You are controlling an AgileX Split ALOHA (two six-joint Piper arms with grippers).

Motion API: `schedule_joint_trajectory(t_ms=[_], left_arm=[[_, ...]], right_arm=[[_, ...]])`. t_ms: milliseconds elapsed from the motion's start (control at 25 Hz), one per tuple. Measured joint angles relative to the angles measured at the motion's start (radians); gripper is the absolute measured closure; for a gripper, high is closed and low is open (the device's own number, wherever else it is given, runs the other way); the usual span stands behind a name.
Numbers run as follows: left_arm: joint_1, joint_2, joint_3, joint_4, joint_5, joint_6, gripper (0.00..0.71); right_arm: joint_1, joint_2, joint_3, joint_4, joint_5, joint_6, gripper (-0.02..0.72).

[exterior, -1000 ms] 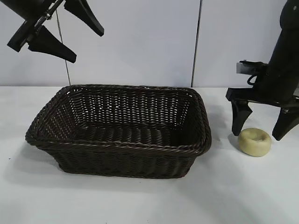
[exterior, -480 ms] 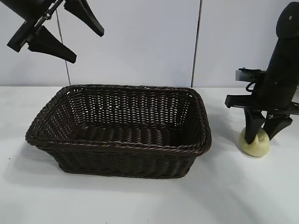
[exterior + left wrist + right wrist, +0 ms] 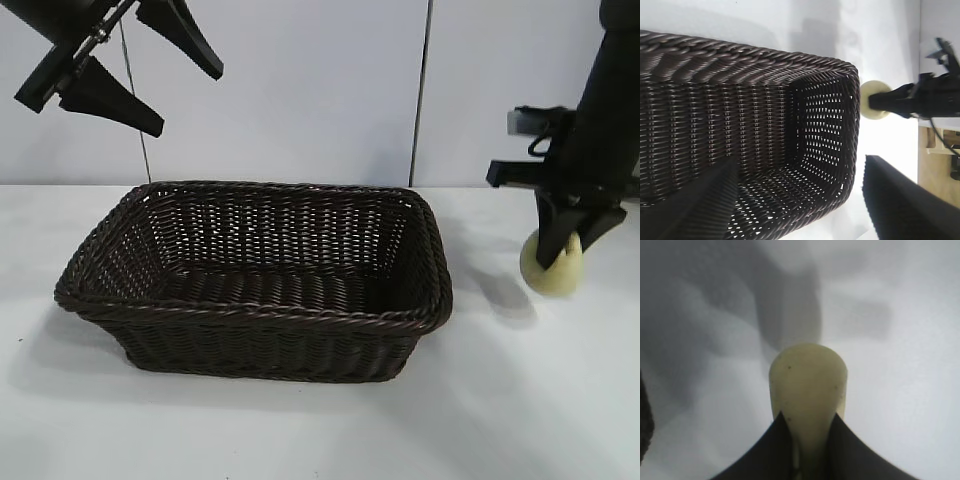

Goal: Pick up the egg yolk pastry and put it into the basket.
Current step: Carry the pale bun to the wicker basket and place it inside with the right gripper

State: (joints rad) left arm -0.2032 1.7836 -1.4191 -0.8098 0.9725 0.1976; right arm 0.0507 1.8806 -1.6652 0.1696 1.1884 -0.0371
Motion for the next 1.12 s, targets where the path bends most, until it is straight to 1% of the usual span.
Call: schedule_joint_trajectory(t_ms=[200, 360, 520, 800, 880, 1120], left_arm=[[0.000, 0.000, 0.000, 0.000, 0.000, 0.010, 0.197], [0.000, 0.000, 0.000, 0.000, 0.000, 0.010, 0.197], [0.000, 0.000, 0.000, 0.000, 0.000, 0.010, 0.198], [0.000, 0.000, 0.000, 0.000, 0.001, 0.012, 0.198], [0.000, 0.000, 0.000, 0.000, 0.001, 0.012, 0.198], [0.000, 0.000, 0.000, 0.000, 0.001, 0.012, 0.198]], right_arm=[[0.000, -0.017, -0.021, 0.058, 0.023, -0.001, 0.610], [0.029, -0.015, -0.021, 0.078, 0.020, -0.001, 0.610], [0.104, -0.015, -0.021, 0.089, -0.005, -0.001, 0.610], [0.265, -0.015, -0.021, 0.100, -0.061, 0.002, 0.610], [0.305, -0.015, -0.021, 0.100, -0.066, 0.005, 0.610], [0.371, -0.011, -0.021, 0.101, -0.089, 0.009, 0.610]])
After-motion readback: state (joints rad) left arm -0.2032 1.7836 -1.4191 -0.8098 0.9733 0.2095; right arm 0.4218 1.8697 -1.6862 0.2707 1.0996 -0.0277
